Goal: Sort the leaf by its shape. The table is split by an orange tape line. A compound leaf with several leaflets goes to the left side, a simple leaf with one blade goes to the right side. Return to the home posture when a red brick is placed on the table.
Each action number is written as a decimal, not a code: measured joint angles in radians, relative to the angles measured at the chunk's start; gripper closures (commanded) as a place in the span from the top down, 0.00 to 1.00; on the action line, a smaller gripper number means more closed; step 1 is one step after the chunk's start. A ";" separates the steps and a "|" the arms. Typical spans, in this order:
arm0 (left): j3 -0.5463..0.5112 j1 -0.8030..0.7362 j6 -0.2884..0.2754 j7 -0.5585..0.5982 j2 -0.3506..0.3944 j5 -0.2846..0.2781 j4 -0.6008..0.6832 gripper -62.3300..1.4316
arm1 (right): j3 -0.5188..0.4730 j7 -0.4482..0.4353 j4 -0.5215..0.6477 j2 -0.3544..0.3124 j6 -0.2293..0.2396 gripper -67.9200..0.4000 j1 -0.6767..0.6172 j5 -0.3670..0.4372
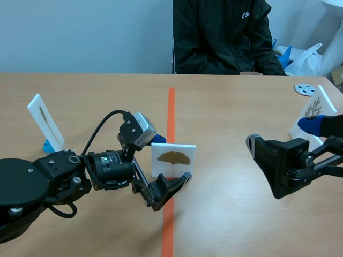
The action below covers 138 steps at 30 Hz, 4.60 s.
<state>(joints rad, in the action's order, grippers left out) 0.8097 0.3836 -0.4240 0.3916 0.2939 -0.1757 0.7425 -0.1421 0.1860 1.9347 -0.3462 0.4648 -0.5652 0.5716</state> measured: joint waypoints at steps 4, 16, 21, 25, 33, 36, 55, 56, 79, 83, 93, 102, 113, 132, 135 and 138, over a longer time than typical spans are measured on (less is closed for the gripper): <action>0.013 0.002 0.032 -0.002 -0.012 0.023 -0.030 1.00 | 0.000 0.000 0.000 0.000 0.000 1.00 0.000 0.000; 0.013 0.002 0.038 0.002 -0.014 0.022 -0.062 0.67 | 0.000 0.000 0.000 0.000 0.000 1.00 0.000 0.000; 0.013 0.002 0.038 0.002 -0.014 0.022 -0.062 0.38 | 0.000 0.000 0.000 0.000 0.000 1.00 0.000 0.000; 0.013 0.002 0.037 0.001 -0.014 0.011 -0.062 0.24 | 0.000 0.000 0.000 0.000 0.000 1.00 0.000 0.001; 0.013 0.002 0.034 -0.002 -0.014 0.011 -0.062 0.13 | 0.000 0.000 0.000 0.000 0.000 1.00 0.000 0.002; 0.013 0.001 0.007 -0.007 -0.011 0.009 -0.056 0.13 | 0.000 0.000 0.000 0.000 0.000 1.00 0.000 0.002; -0.494 -0.470 -0.043 -0.303 0.110 -0.159 0.659 0.13 | -0.059 -0.001 0.000 0.000 0.000 1.00 0.005 0.004; -0.520 -0.502 -0.033 -0.306 0.111 -0.159 0.683 0.13 | -0.061 -0.001 0.000 0.000 0.000 1.00 0.005 0.004; -0.875 -0.724 0.299 -0.349 -0.076 -0.159 0.739 0.13 | -0.095 -0.001 0.000 0.000 0.000 1.00 0.006 0.004; -0.875 -0.719 0.338 -0.264 -0.089 -0.159 0.672 0.13 | -0.095 -0.001 0.000 0.000 0.000 1.00 0.006 0.004; -0.873 -0.581 0.375 -0.183 -0.089 -0.158 0.390 0.13 | -0.095 -0.001 0.000 0.000 0.000 1.00 0.005 0.004; -0.873 -0.496 0.416 -0.144 -0.096 -0.146 0.267 0.13 | -0.095 -0.001 0.000 0.000 0.000 1.00 0.006 0.004; -0.873 -0.497 0.416 -0.132 -0.098 -0.146 0.231 0.15 | -0.095 -0.001 0.000 0.000 0.000 1.00 0.006 0.004; -0.875 -0.533 0.416 -0.147 -0.097 -0.147 0.372 0.59 | -0.095 -0.001 0.000 0.000 0.000 1.00 0.006 0.012; -0.884 -0.568 0.415 -0.140 -0.097 -0.147 0.467 0.62 | -0.095 -0.001 0.000 0.000 0.000 1.00 0.006 0.013; -0.904 -0.609 0.413 -0.146 -0.097 -0.147 0.549 0.62 | -0.095 -0.001 0.000 0.000 0.000 1.00 0.006 0.015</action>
<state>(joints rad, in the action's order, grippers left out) -0.0944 -0.2256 -0.0113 0.2455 0.1967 -0.3225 1.2911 -0.2367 0.1852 1.9347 -0.3462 0.4648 -0.5594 0.5865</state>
